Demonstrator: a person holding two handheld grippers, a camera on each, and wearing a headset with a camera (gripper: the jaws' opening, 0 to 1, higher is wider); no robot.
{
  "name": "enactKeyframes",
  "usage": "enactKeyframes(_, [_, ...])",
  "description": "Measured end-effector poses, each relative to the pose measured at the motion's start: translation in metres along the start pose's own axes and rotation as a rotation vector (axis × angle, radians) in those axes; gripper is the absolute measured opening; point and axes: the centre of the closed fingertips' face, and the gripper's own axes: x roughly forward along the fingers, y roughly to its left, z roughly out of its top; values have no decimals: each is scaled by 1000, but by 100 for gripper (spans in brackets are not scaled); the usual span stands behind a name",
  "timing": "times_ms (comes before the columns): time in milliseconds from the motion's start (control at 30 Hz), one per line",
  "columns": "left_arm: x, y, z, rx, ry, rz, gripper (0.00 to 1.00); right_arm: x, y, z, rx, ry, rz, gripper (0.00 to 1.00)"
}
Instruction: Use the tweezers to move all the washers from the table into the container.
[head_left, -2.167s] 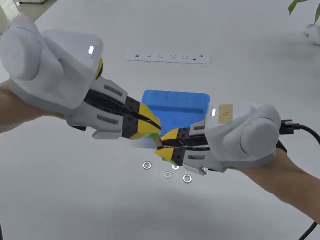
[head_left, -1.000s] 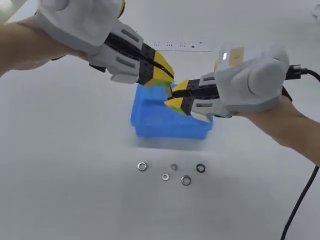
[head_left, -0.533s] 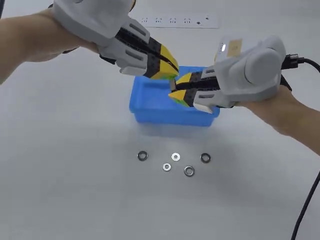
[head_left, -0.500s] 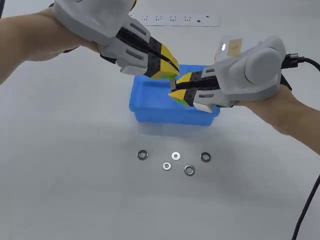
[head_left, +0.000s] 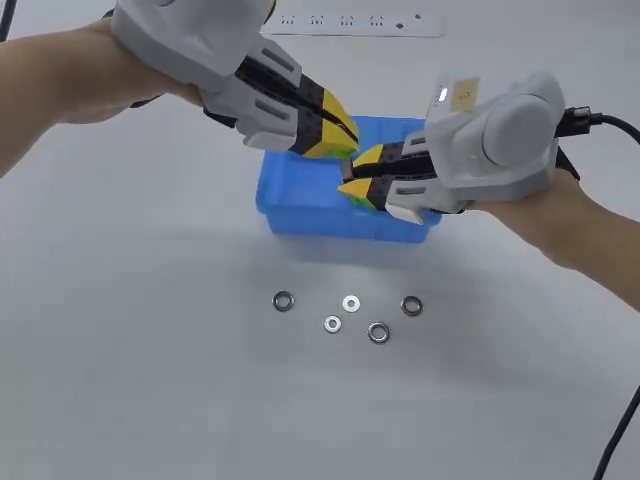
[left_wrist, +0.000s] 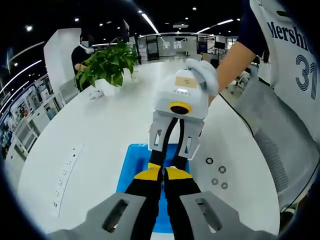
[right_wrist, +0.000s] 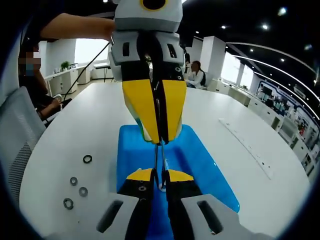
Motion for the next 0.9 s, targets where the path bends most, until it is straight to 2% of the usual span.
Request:
enactKeyframes(567, [3,1,6,-1,-8,-4,6,-2,-4,0,-13,7,-1,10])
enactKeyframes(800, [-4,-1,15,10,-16,7,6,-9,-5,9,-9,-12,-12,10])
enactKeyframes(900, [-5,-1,14,15,-7,11,6,-8,-5,10,-13,-7,-19,10])
